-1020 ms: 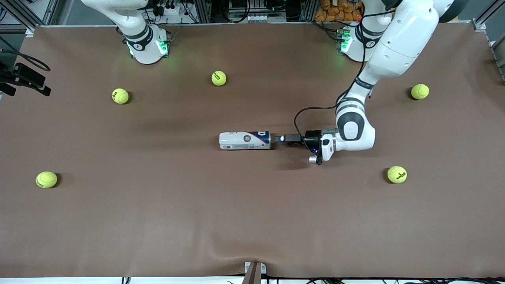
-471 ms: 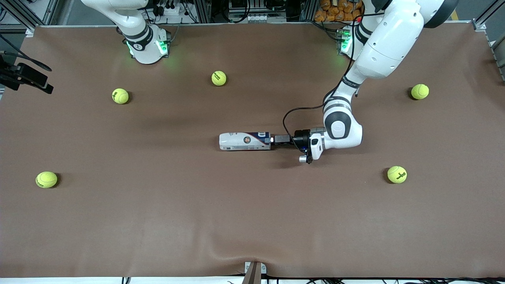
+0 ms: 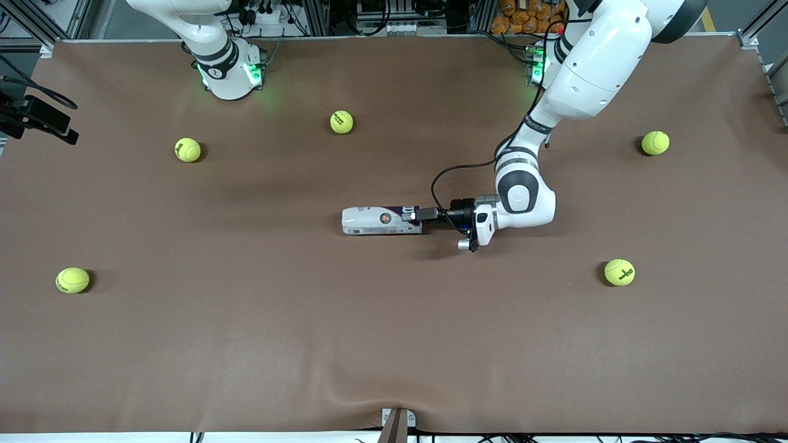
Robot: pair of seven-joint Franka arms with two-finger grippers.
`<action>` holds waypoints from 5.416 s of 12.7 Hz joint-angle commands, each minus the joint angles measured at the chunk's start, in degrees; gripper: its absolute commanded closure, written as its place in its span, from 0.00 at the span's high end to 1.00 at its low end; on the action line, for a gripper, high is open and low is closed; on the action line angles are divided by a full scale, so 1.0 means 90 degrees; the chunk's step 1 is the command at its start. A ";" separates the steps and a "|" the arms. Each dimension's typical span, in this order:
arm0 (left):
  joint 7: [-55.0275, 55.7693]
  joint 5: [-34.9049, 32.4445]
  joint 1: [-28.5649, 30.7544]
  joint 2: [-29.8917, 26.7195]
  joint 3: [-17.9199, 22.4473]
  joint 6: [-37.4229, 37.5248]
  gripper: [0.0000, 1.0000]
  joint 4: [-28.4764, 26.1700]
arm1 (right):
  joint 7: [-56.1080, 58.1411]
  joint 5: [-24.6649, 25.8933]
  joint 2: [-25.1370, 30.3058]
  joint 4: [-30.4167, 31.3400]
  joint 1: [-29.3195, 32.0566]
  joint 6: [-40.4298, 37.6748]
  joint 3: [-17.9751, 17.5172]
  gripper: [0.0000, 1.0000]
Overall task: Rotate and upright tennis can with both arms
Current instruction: 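Grasp the can's open end with the left gripper, then lift the can end with the left gripper, tilting it upright, then open the left gripper and pull it away from the upright can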
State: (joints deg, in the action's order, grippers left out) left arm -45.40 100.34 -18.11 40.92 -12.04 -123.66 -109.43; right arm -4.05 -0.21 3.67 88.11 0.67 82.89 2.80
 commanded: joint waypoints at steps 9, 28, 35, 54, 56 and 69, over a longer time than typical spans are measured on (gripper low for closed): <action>0.0978 0.0043 -0.0068 -0.0054 -0.0019 -0.0069 0.00 0.0576 | -0.0087 0.0111 0.0061 -0.0043 0.0023 0.0116 0.0031 1.00; 1.1820 -1.0656 -0.1815 -0.0699 0.0059 0.1011 0.00 0.3711 | -0.0136 0.0023 0.0051 -0.0043 0.0033 0.0126 0.0031 1.00; 1.3120 -1.1910 -0.3142 -0.0435 0.0808 0.1484 0.00 0.3927 | -0.0146 0.0023 0.0061 -0.0053 0.0063 0.0116 0.0031 1.00; 1.3141 -1.1852 -0.2979 -0.1293 0.1035 0.1942 1.00 0.3927 | -0.0146 0.0023 0.0051 -0.0043 0.0072 0.0116 0.0041 1.00; 1.2693 -1.1851 -0.2755 -0.1605 0.1035 0.2146 1.00 0.3927 | -0.0146 0.0023 0.0051 -0.0043 0.0082 0.0116 0.0041 1.00; 0.6933 -1.0865 0.1316 -0.2349 0.0489 0.2626 1.00 0.3780 | -0.0165 0.0023 0.0061 -0.0043 0.0082 0.0106 0.0031 1.00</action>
State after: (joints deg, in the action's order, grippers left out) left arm 22.81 1.26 -10.90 21.11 -5.28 -100.83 -73.76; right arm -4.38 0.08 3.67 87.88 0.89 84.16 3.54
